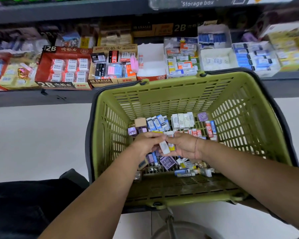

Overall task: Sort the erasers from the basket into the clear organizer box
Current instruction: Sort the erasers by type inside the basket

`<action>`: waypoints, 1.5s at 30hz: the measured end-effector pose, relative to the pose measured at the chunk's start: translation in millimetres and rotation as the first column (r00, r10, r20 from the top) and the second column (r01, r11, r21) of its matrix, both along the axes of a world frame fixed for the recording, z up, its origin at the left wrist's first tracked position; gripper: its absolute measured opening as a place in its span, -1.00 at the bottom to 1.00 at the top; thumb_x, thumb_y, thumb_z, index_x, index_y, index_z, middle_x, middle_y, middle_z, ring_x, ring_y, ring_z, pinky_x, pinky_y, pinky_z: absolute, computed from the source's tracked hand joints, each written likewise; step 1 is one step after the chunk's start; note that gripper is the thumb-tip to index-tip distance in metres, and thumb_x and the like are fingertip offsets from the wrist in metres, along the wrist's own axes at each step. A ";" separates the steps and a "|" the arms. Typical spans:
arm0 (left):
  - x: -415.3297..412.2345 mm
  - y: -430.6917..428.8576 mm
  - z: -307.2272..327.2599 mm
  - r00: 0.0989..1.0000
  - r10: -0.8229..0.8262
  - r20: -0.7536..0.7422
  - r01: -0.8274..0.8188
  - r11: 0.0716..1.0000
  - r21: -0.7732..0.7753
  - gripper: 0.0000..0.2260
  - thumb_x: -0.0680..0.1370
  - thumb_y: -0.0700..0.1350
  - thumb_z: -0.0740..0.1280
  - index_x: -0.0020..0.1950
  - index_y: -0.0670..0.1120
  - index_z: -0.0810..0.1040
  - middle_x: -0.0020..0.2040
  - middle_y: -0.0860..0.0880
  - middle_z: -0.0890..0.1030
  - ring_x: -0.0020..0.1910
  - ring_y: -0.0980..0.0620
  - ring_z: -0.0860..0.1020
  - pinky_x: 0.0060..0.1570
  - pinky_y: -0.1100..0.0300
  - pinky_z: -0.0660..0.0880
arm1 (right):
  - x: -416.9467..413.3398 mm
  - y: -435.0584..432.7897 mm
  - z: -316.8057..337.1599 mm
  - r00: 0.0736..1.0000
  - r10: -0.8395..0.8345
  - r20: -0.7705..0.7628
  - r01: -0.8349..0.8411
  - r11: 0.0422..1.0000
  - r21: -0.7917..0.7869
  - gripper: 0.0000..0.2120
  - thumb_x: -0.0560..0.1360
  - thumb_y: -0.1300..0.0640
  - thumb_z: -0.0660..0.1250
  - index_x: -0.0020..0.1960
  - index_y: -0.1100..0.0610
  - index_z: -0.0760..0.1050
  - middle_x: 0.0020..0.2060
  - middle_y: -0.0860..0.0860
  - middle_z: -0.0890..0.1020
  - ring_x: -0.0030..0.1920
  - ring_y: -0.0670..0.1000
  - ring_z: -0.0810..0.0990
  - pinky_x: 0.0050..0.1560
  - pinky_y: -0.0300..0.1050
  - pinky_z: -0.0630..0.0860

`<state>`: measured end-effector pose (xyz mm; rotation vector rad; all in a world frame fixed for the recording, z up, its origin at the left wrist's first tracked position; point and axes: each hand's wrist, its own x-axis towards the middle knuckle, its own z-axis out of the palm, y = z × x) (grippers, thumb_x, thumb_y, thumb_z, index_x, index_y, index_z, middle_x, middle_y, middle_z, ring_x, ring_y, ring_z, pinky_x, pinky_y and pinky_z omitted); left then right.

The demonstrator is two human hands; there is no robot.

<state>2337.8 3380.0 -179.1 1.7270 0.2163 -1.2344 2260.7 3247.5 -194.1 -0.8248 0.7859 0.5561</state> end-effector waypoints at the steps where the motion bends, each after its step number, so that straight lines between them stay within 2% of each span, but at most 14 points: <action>1: -0.6 -2.7 -1.1 1.000 0.001 0.009 -0.001 1.000 0.018 -0.86 0.46 -0.18 0.47 0.00 -0.11 0.66 -0.09 -0.01 0.67 -0.21 0.15 0.60 -0.25 0.36 0.55 | -0.8 -3.5 -1.0 1.000 0.007 -0.020 -0.008 1.000 -0.026 -0.47 0.58 0.20 0.24 0.47 0.33 0.14 0.50 0.18 0.14 0.40 0.17 0.35 0.32 0.14 0.40; 4: -0.4 -17.5 -1.8 0.998 0.055 0.035 -0.056 0.998 0.039 -0.92 0.44 -0.20 0.49 -0.08 -0.10 0.66 -0.17 -0.01 0.68 -0.38 0.17 0.59 -0.37 0.39 0.52 | -1.8 -22.4 -1.0 0.998 -0.024 -0.053 0.021 0.998 -0.062 -0.42 0.56 0.21 0.28 0.48 0.30 0.12 0.51 0.15 0.12 0.31 0.12 0.46 0.26 0.09 0.47; 7: 1.9 -44.3 -5.8 0.985 0.138 0.104 -0.138 0.990 -0.006 -0.85 0.43 -0.23 0.49 -0.02 -0.20 0.67 -0.20 -0.03 0.67 -0.44 0.17 0.56 -0.44 0.38 0.49 | -1.0 -40.3 4.1 0.993 0.104 -0.047 -0.111 0.973 -0.203 -0.62 0.54 0.16 0.31 0.29 0.25 0.31 0.39 0.17 0.32 0.05 0.07 0.61 0.09 0.05 0.58; 11: -0.1 -83.0 -13.8 0.946 0.107 0.306 -0.114 0.993 0.005 -0.86 0.49 -0.18 0.45 0.01 -0.19 0.66 0.03 -0.15 0.68 -0.17 0.00 0.60 -0.10 0.20 0.57 | 0.3 -68.7 -1.4 0.978 0.181 -0.107 -0.209 0.786 -0.581 -0.78 0.56 0.03 0.29 0.13 0.12 0.40 0.08 0.08 0.47 -0.03 0.05 0.50 0.05 0.04 0.54; 14: -1.4 -92.7 -23.2 0.891 -0.039 0.452 -0.036 0.987 0.158 -0.77 0.56 -0.11 0.36 0.10 -0.23 0.62 0.05 -0.17 0.65 0.05 -0.12 0.58 0.03 0.16 0.44 | -0.8 -93.2 -14.1 0.991 -0.048 -0.123 -0.065 0.636 -0.769 -0.67 0.55 0.06 0.31 0.25 0.17 0.40 -0.18 0.06 0.47 -0.20 0.01 0.46 -0.21 -0.17 0.36; 16: -3.2 -94.0 -29.1 0.873 -0.163 0.459 0.067 0.973 0.219 -0.78 0.60 -0.10 0.30 0.10 -0.24 0.59 0.05 -0.23 0.61 0.08 -0.15 0.56 0.04 0.13 0.43 | 0.3 -103.3 -22.3 0.981 -0.154 -0.121 -0.017 0.547 -0.837 -0.77 0.54 0.11 0.33 0.12 0.24 0.47 -0.16 0.17 0.55 -0.07 0.14 0.56 -0.10 -0.13 0.37; 18: -5.5 -95.5 -34.3 0.861 -0.264 0.436 0.154 0.950 0.272 -0.68 0.62 -0.09 0.27 0.28 -0.26 0.52 0.21 -0.22 0.58 0.20 -0.17 0.53 0.19 0.05 0.44 | 5.1 -106.2 -29.3 0.973 -0.176 -0.148 -0.038 0.512 -0.858 -0.66 0.53 0.12 0.36 0.18 0.34 0.51 0.00 0.25 0.59 0.13 0.22 0.55 -0.01 -0.04 0.40; 23: -7.8 -100.0 -39.6 0.842 -0.341 0.417 0.209 0.920 0.331 -0.65 0.63 -0.13 0.23 0.35 -0.29 0.45 0.21 -0.26 0.57 0.15 -0.20 0.56 0.07 0.07 0.47 | 16.5 -108.1 -41.2 0.974 -0.114 -0.198 -0.109 0.528 -0.842 -0.68 0.48 0.11 0.41 0.06 0.36 0.54 0.00 0.24 0.64 -0.09 0.08 0.54 0.00 -0.11 0.47; 29: -7.1 -102.7 -40.1 0.850 -0.369 0.376 0.230 0.902 0.365 -0.66 0.62 -0.19 0.19 0.37 -0.27 0.43 0.30 -0.26 0.51 0.06 -0.15 0.59 -0.26 0.21 0.44 | 15.0 -108.8 -40.0 0.982 -0.001 -0.190 -0.165 0.494 -0.854 -0.60 0.50 0.12 0.39 0.25 0.30 0.44 0.07 0.23 0.60 -0.05 0.02 0.47 -0.04 -0.19 0.37; 32: -6.0 -100.5 -39.5 0.852 -0.377 0.362 0.259 0.906 0.335 -0.72 0.61 -0.17 0.20 0.26 -0.29 0.50 0.14 -0.24 0.59 0.03 -0.20 0.58 -0.11 0.12 0.47 | 13.1 -108.7 -36.8 0.991 -0.007 -0.136 -0.113 0.519 -0.847 -0.78 0.55 0.11 0.32 0.06 0.26 0.46 -0.17 0.18 0.56 -0.19 0.05 0.48 -0.17 -0.19 0.35; 35: -3.4 -90.0 -36.3 0.850 -0.383 0.363 0.283 0.911 0.300 -0.68 0.62 -0.14 0.22 0.34 -0.23 0.47 0.10 -0.15 0.58 -0.03 -0.06 0.50 -0.05 0.24 0.34 | 7.3 -108.1 -29.2 0.996 -0.059 -0.074 -0.024 0.595 -0.803 -0.72 0.62 0.12 0.17 0.12 0.34 0.43 -0.34 0.11 0.55 -0.39 0.02 0.47 -0.35 -0.19 0.44; 38: -1.9 -75.1 -32.4 0.836 -0.381 0.395 0.279 0.915 0.293 -0.70 0.62 -0.13 0.24 0.31 -0.21 0.51 0.20 -0.14 0.59 0.05 -0.11 0.56 0.07 0.17 0.44 | -3.0 -108.2 -24.0 0.998 -0.050 -0.045 -0.008 0.575 -0.818 -0.77 0.60 0.16 0.22 0.03 0.36 0.47 0.04 0.25 0.62 0.04 0.17 0.59 0.17 -0.09 0.46; 40: -0.4 -63.8 -29.0 0.832 -0.354 0.427 0.243 0.924 0.294 -0.76 0.61 -0.15 0.25 0.21 -0.20 0.58 0.17 -0.15 0.62 0.09 -0.14 0.58 0.06 0.14 0.48 | -7.5 -105.9 -18.7 0.999 -0.051 -0.019 0.013 0.564 -0.826 -0.67 0.56 0.18 0.30 0.06 0.50 0.48 0.20 0.33 0.52 0.25 0.23 0.48 0.27 -0.08 0.36; 45: 5.7 -24.9 -26.1 0.784 -0.378 0.492 0.159 0.889 0.429 -0.78 0.60 -0.15 0.24 0.12 -0.16 0.64 0.07 -0.14 0.66 0.00 -0.13 0.60 -0.12 0.22 0.43 | -3.3 -82.4 -2.3 0.999 0.022 0.031 0.011 0.627 -0.779 -0.77 0.52 0.25 0.34 0.02 0.46 0.54 -0.15 0.18 0.62 -0.07 0.03 0.57 0.05 -0.21 0.38</action>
